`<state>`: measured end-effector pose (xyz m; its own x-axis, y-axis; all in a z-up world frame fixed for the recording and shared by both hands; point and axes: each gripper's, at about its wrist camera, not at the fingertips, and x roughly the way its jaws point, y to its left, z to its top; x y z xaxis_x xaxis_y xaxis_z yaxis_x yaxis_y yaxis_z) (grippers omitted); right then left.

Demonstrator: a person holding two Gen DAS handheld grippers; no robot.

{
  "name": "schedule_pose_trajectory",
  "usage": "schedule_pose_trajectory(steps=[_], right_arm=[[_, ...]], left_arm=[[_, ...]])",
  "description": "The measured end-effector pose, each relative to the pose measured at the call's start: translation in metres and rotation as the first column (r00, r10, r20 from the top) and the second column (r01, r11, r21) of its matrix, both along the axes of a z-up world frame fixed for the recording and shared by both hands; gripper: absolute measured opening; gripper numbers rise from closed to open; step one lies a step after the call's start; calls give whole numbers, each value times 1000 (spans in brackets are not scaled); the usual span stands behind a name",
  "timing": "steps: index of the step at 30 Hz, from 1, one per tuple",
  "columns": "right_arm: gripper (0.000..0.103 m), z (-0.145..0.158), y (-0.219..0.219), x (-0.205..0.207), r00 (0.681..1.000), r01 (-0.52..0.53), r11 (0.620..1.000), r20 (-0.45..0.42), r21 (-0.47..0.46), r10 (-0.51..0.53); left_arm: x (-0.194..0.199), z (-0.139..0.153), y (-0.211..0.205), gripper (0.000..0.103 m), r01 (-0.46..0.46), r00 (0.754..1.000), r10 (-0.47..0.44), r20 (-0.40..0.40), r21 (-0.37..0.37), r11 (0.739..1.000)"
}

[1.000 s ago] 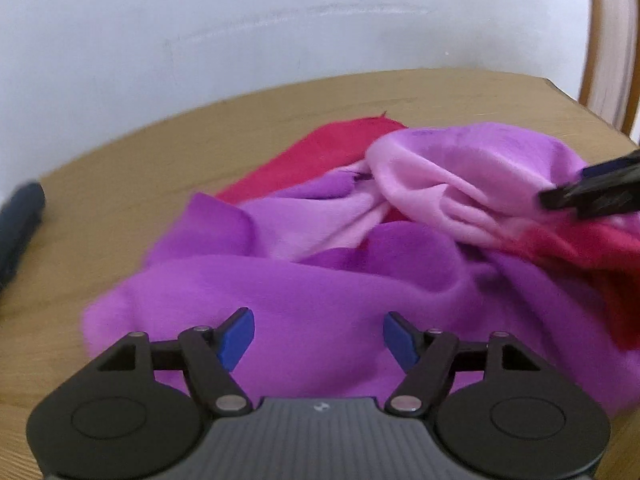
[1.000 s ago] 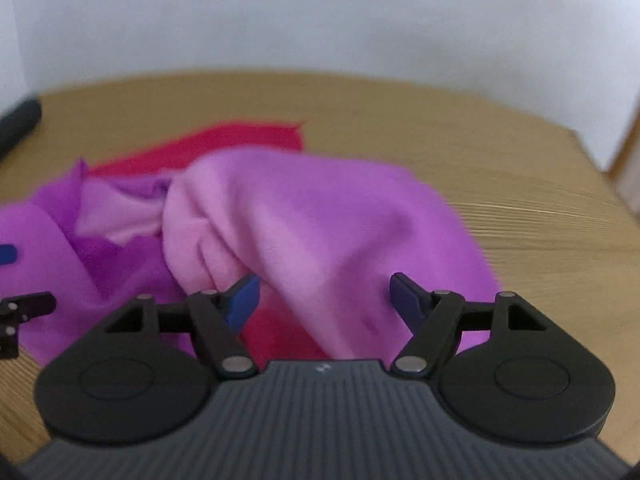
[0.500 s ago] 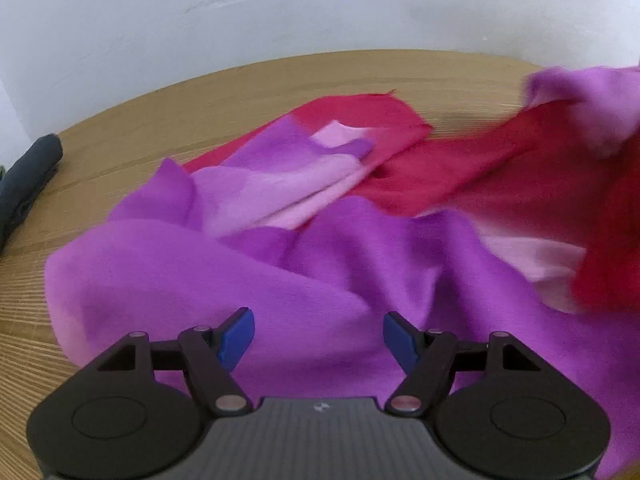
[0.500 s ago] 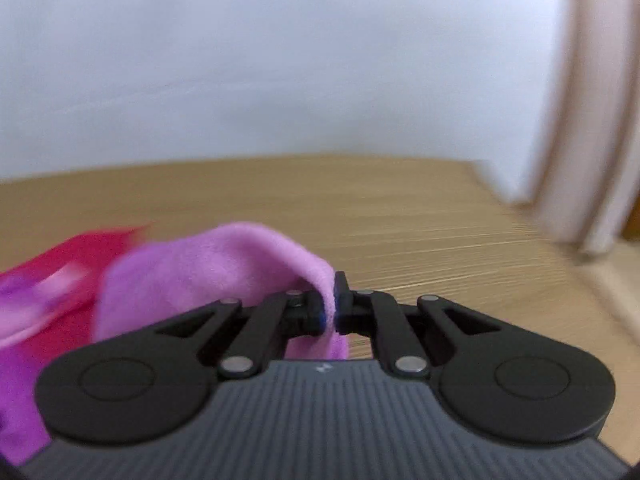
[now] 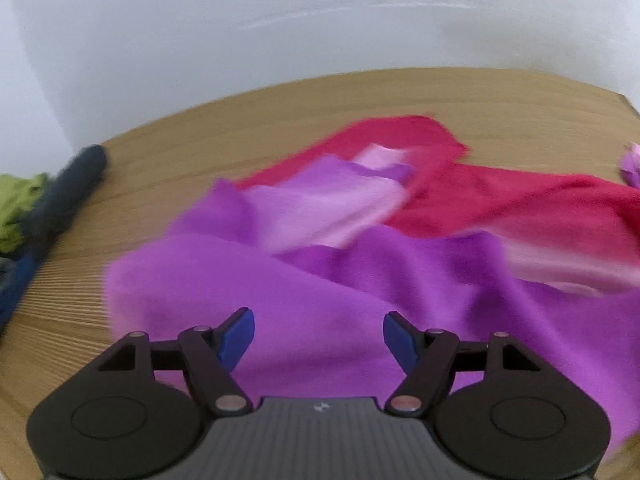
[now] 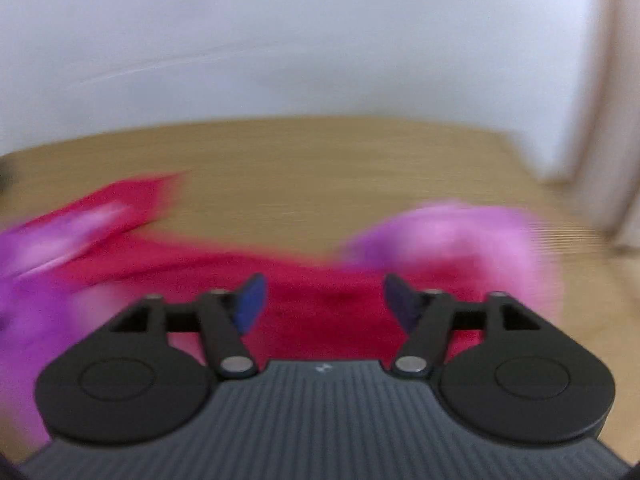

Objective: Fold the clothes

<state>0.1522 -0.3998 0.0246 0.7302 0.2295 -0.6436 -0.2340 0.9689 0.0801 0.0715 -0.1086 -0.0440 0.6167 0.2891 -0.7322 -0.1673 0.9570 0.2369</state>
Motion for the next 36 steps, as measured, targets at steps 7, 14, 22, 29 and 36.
schedule_pose_trajectory(steps=[7,14,22,29,36], right_arm=[[73,-45,82,-27,928,-368,924,-112,-104,356],[73,-54,83,-11,937,-320,941,-185,-111,297],[75,-65,90,-7,957,-250,962,-179,-108,228],[54,-66,99,-8,968,-206,973,-171,-107,186],[7,-49,59,-1,993,29,976,-105,-214,-52]], left_arm=[[31,18,68,80,-24,999,22,28,75,997],[103,0,73,80,157,987,-153,-57,71,985],[168,-49,22,87,450,880,-428,-205,79,889],[174,-47,22,3,501,846,-507,-167,-79,862],[161,-10,86,4,138,989,-137,-49,27,990]])
